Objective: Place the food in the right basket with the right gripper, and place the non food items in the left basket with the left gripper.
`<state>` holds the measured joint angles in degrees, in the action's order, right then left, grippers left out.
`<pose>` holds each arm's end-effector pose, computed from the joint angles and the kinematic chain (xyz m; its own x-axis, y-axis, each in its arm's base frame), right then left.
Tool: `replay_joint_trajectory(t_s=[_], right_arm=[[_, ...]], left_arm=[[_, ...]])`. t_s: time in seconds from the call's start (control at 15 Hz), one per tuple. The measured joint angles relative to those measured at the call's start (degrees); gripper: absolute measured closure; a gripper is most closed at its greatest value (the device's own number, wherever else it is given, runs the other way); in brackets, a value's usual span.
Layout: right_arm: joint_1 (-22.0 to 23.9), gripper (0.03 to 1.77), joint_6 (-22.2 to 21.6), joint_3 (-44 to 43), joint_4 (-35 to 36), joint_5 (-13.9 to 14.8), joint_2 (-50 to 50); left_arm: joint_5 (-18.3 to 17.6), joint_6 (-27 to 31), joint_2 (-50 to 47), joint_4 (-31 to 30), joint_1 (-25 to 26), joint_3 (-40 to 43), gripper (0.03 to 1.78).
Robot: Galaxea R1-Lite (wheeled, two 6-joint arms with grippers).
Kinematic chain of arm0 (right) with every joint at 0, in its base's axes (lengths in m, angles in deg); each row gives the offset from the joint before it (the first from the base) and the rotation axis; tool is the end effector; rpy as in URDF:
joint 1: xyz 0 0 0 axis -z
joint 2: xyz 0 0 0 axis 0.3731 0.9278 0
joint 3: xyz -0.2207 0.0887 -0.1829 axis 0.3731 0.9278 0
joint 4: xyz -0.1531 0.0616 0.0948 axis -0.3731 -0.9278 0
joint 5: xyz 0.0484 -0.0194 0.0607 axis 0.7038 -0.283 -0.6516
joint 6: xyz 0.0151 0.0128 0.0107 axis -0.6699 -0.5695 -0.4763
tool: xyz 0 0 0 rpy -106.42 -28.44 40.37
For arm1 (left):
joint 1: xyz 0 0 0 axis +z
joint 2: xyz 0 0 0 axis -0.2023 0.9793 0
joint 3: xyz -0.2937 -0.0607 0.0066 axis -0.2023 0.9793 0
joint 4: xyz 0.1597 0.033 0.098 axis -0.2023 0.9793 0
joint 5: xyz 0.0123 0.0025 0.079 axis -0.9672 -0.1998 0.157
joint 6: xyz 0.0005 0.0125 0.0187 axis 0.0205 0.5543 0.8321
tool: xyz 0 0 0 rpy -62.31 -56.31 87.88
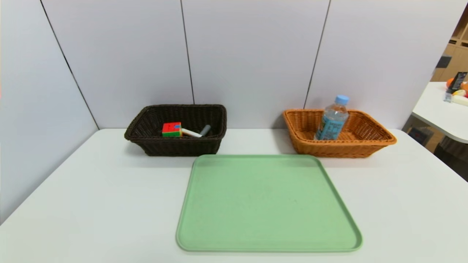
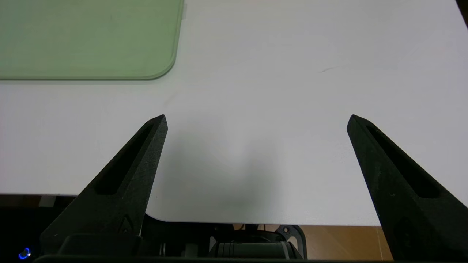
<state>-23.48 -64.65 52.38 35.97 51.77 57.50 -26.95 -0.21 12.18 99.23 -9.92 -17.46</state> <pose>-0.0435 -0.0014 0.1826 0.9094 0.0135 -0.4157 -0.0140 0.9999 0.0018 -0.0387 0.0010 0.1593 0.9663 0.1280 -0.2235 -0.0809 0.9747 0.2083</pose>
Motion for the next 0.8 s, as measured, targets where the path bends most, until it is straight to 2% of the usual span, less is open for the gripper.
replay_joint_trajectory(t_s=[0.13, 0.27, 0.4, 0.6, 0.8], right_arm=[[0.10, 0.11, 0.68, 4.13, 4.38, -0.37, -4.88], [0.61, 0.11, 2.50, 8.85, 11.93, -1.15, -8.55], [0.91, 0.11, 4.90, 14.32, 20.04, -2.15, -12.26], [1.16, 0.11, 9.51, 20.97, 27.61, -3.16, -17.55], [1.19, 0.11, 10.39, 28.50, 35.97, -3.46, -19.48]], left_arm=[[-1.07, -0.13, -1.62, -0.37, -0.02, 1.32, 0.12], [-1.93, -0.99, -2.79, -0.59, -0.11, 2.45, 0.12], [-2.17, -1.21, -4.77, -0.83, -0.28, 3.89, 0.12], [-3.04, -1.62, -9.98, -0.85, -0.68, 7.13, 0.12], [-3.28, -2.82, -12.46, -4.68, -0.94, 9.89, 0.12]])
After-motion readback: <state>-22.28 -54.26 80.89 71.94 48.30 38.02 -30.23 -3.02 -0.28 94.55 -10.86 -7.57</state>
